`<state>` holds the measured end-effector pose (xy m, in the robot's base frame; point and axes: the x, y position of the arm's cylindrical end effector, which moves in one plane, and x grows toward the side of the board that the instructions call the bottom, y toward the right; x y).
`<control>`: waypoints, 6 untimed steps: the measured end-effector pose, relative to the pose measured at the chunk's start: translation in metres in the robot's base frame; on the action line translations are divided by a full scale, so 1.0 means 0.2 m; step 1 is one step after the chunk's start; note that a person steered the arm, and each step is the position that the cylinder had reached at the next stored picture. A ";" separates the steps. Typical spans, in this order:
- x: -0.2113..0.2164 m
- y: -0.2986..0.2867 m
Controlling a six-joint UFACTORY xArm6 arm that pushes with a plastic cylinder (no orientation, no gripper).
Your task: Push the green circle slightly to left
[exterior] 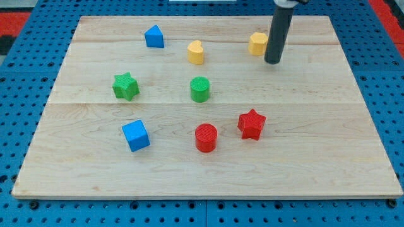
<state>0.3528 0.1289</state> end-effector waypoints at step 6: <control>0.67 0.35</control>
